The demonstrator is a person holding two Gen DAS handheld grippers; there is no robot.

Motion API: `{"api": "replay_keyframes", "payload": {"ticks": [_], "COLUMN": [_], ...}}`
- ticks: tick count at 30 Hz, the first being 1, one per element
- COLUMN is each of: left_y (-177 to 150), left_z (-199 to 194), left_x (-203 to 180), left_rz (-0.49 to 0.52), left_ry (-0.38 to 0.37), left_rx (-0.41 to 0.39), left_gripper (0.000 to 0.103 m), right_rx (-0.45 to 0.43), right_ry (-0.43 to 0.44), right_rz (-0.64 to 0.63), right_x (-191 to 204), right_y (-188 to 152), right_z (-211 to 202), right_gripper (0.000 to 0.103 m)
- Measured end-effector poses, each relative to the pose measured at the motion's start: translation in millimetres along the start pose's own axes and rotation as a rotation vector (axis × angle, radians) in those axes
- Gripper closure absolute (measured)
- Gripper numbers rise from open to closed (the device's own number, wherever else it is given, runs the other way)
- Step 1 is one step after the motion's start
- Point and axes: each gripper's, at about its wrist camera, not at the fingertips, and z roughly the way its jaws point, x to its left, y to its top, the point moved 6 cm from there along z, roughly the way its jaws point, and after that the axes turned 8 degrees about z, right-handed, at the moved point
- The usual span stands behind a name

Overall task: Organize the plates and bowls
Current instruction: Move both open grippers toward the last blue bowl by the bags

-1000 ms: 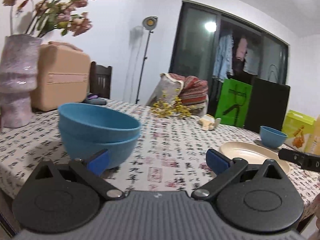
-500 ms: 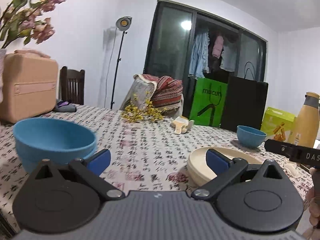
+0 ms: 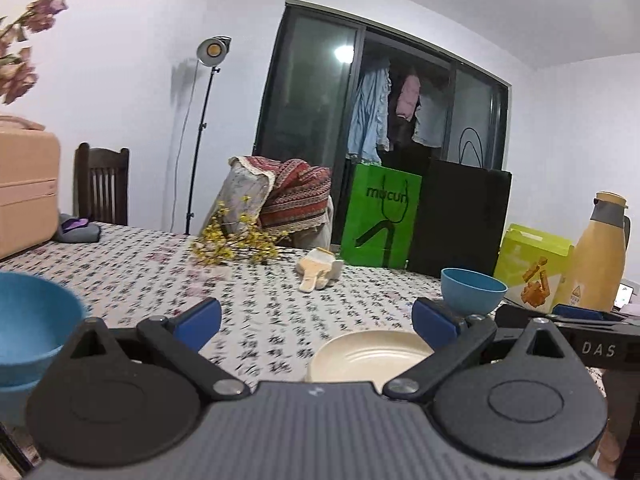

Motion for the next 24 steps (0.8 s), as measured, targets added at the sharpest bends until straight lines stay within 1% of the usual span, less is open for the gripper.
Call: {"api": "replay_keyframes", "payload": {"ticks": [13,17,19,22,24], "left_y": [37,47,51,57,62], "left_z": [63,81,90,103,112], "left_x": [-44,-57,-64,-74,-81], "left_rz": [0.048,0.053,0.050,0.052,0.061], "left_ry": [-0.064,-0.086,-0.086,-0.105,-0.107], "left_rx": [0.008,0.023,0.033,0.056,0.063], "left_gripper": [0.000,0.000,0.000,0.000,0.000], "right_rx": [-0.013,-0.024,-0.027,-0.023,-0.031], "right_ry": [-0.057,-0.080,-0.107,-0.111,-0.131], "right_rz": [0.016,0.012,0.029,0.048,0.047], "right_x": [-47,-60,-70,-82,-90], "right_y": [35,47,54,63,70], "right_z": [42,52,57,66,71], "right_gripper": [0.000,0.000,0.000,0.000,0.000]}}
